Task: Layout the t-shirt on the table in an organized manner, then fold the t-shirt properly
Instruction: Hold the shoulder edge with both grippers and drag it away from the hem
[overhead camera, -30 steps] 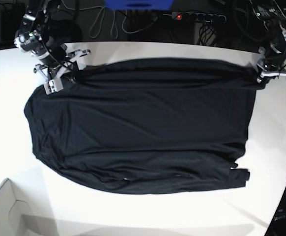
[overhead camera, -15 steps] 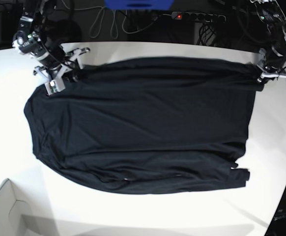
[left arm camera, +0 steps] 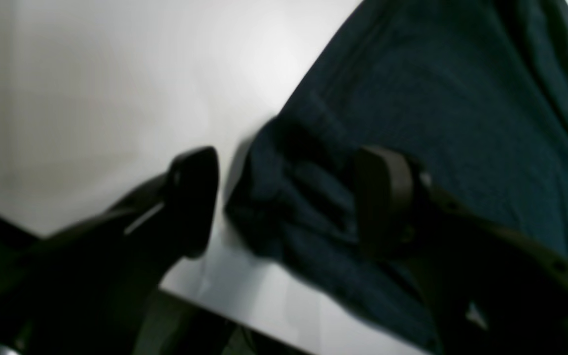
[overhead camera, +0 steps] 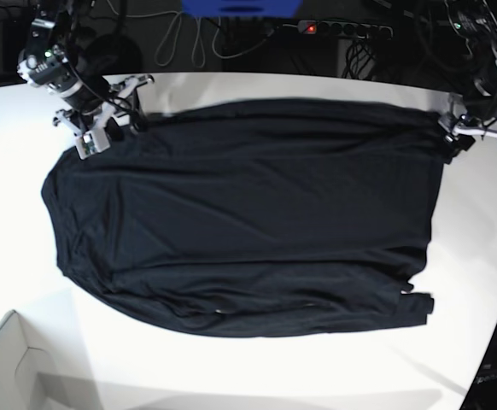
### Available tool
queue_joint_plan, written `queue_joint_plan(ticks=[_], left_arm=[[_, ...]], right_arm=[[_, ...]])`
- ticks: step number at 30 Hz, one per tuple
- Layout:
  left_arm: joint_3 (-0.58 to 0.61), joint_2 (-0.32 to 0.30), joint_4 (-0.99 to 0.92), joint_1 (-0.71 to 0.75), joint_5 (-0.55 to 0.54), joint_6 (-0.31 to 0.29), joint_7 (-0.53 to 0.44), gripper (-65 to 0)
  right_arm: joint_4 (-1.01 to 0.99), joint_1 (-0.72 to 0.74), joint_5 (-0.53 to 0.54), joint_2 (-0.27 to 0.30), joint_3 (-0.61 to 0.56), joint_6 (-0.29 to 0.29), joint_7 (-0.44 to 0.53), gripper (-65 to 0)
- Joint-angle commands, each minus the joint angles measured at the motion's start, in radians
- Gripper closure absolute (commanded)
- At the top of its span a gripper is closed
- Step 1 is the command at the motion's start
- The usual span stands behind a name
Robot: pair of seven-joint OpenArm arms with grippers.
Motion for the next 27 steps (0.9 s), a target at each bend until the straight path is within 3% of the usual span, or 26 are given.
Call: queue_joint_plan(ticks=[1, 6, 14, 21, 24, 27], left_arm=[[-0.004, -0.008, 0.007, 0.002, -0.011, -0.006, -0.012, -42.7], [-0.010, 0.033, -0.001, 0.006, -0.002, -0.006, -0.012, -42.7], [-0.004, 0.052, -0.006, 0.018, 0.000, -0.006, -0.014, -42.7], [-0.003, 0.049, -0.133, -0.020, -0.002, -0.006, -0.014, -42.4], [-0.003, 0.049, -0.167, -0.035, -0.002, -0.008, -0.014, -36.6], [-0.003, 0.049, -0.179, -0.041, -0.002, -0.008, -0.022, -23.0]], right_arm=[[0.024, -0.003, 0.017, -0.002, 0.001, -0.004, 0.022, -28.4], [0.030, -0.011, 0.017, -0.002, -0.001, -0.004, 0.015, -28.5], [0.031, -0.020, 0.017, -0.004, -0.006, -0.004, 0.015, -28.5], [0.033, -0.040, 0.017, -0.005, -0.025, -0.004, 0.022, -28.8], [0.033, -0.040, 0.015, -0.005, -0.036, -0.004, 0.022, -28.8], [0.033, -0.031, 0.014, -0.005, -0.036, -0.004, 0.023, -28.8]])
